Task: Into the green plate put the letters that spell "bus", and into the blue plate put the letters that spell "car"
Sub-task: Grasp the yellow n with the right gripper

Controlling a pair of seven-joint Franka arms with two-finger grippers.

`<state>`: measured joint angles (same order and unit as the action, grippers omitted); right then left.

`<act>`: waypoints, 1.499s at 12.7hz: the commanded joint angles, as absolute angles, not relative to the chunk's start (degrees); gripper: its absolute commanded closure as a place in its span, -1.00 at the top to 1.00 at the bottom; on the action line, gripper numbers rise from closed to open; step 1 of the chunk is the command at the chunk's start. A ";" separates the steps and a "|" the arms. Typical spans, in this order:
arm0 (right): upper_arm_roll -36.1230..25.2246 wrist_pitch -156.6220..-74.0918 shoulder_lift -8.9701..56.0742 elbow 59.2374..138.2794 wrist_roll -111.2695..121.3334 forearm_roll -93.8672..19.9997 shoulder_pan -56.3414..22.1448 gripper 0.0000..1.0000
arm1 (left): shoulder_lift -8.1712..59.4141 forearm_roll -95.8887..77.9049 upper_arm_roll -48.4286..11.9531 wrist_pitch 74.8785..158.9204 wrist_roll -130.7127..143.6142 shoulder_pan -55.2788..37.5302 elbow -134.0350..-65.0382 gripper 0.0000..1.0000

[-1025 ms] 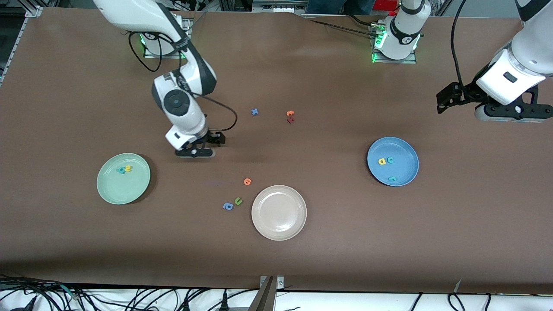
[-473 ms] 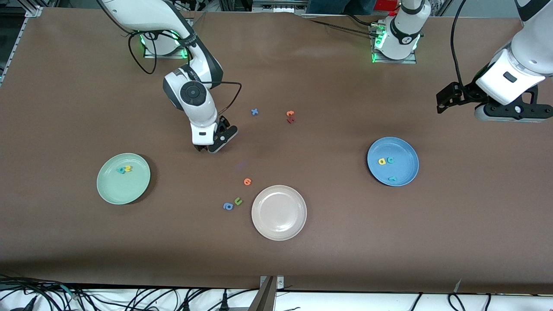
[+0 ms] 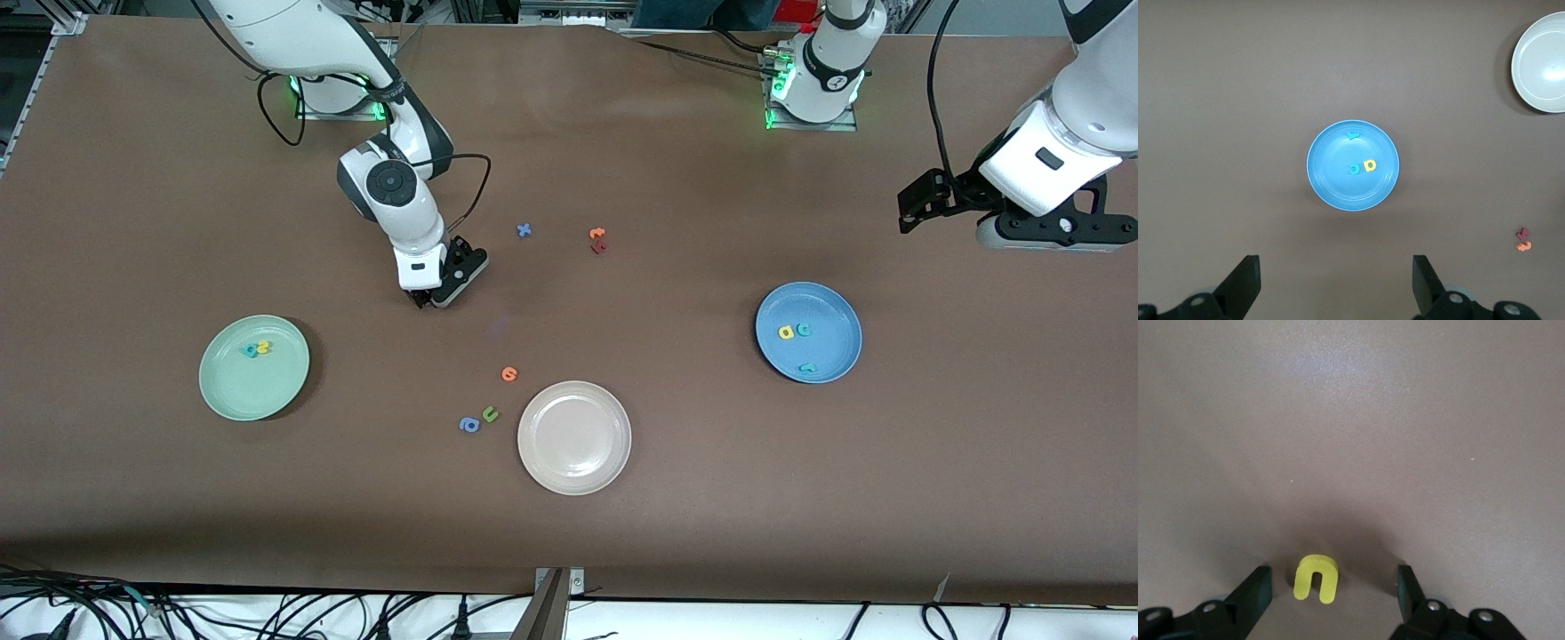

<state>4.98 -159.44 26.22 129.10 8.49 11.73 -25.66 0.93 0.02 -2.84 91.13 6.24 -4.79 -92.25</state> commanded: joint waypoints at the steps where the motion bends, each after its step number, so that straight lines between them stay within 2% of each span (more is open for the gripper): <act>1: 5.01 -160.40 25.66 130.78 6.51 12.48 -25.22 0.53 | 0.62 -0.62 -2.55 90.35 5.80 -5.19 -91.49 1.00; 5: 5.01 -160.40 25.66 130.69 6.50 12.57 -25.22 0.09 | 0.62 -0.70 -2.55 90.35 5.89 -5.19 -91.41 1.00; 8: 5.01 -160.58 25.75 130.61 6.50 12.57 -25.22 -0.37 | 0.62 -0.70 -2.55 90.35 5.89 -5.19 -91.41 1.00; 12: 4.92 -160.58 25.66 130.26 6.50 12.48 -25.22 -0.58 | 0.62 -0.79 -2.55 90.35 5.89 -5.19 -91.41 1.00; 15: 3.87 -159.62 24.53 129.29 7.64 12.57 -24.79 -0.64 | 0.62 -0.88 -2.55 90.35 5.89 -5.36 -91.41 1.00; 19: -3.84 -156.01 21.98 128.23 17.81 12.39 -23.38 -0.64 | 0.62 -0.88 -2.55 90.35 5.89 -5.36 -91.32 1.00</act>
